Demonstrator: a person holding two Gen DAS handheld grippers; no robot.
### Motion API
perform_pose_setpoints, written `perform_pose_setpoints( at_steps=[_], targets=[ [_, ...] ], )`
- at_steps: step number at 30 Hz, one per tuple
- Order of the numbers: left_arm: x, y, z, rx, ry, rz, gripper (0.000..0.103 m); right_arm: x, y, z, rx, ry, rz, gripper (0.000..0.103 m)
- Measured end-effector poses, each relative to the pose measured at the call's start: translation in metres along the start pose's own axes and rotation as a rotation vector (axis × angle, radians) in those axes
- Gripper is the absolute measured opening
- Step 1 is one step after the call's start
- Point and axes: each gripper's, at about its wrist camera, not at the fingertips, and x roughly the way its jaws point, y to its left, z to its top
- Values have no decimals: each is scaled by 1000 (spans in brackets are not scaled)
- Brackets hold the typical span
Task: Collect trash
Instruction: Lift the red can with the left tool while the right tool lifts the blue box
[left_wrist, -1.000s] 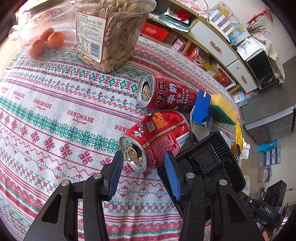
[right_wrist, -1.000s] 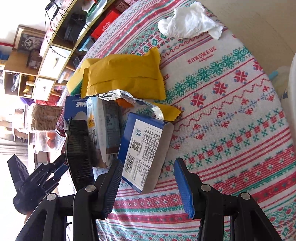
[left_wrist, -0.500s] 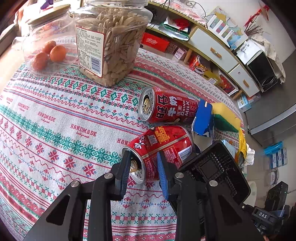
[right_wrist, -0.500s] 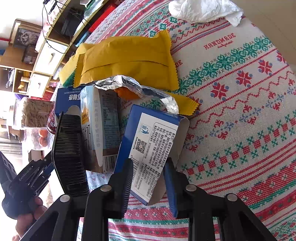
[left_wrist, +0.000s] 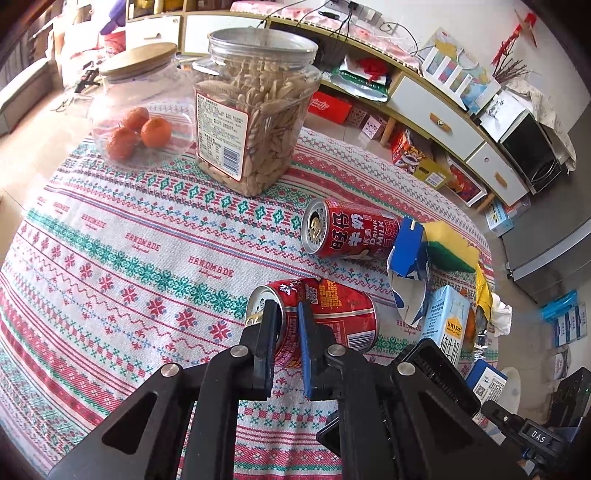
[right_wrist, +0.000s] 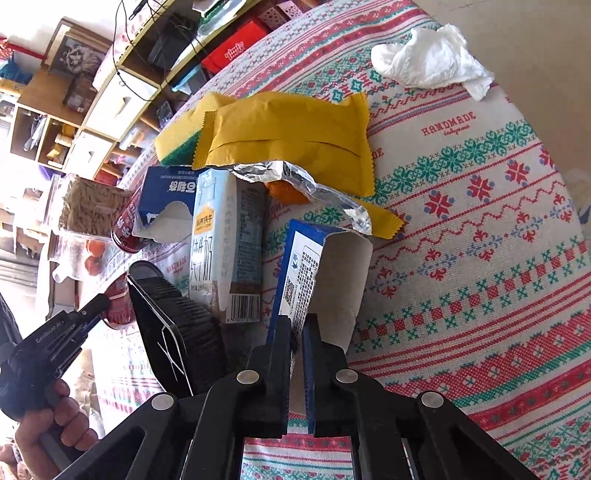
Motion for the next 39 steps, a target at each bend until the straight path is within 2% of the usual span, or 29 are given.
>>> perform_pose_setpoints(
  at_steps=[6,12,15,18,19,20,22,28,36,39],
  targets=[
    [-29,1,-5,3,-53,-29,11,-15,1,-1,-43,-33,-37,2],
    [-57,-17,-16,81,-99,-46,11,-24,0,-10,-91,-36,-73,1],
    [-66,-28,-21,119,-127,-43,11,-19,-5,-9,-89,-15,-27,2],
    [-71,-29,-23,121,-135,-46,11,-19,-14,-4,-31,-25,-32,9],
    [-72,-29,-24,121,-136,-47,11,-21,-15,-3,-32,-30,-46,16],
    [-72,-29,-25,123,-136,-46,11,-23,-15,-2,-34,-37,-53,32],
    [-71,-29,-27,126,-125,-52,11,-24,-10,-2,-46,-50,-48,50],
    [-68,-28,-29,130,-114,-64,11,-2,10,-3,-98,-18,-49,52],
    [-67,-25,-26,124,-102,-75,11,37,-7,6,43,52,7,52],
    [-65,-23,-25,121,-95,-80,11,36,-4,11,53,21,22,62]
  ],
)
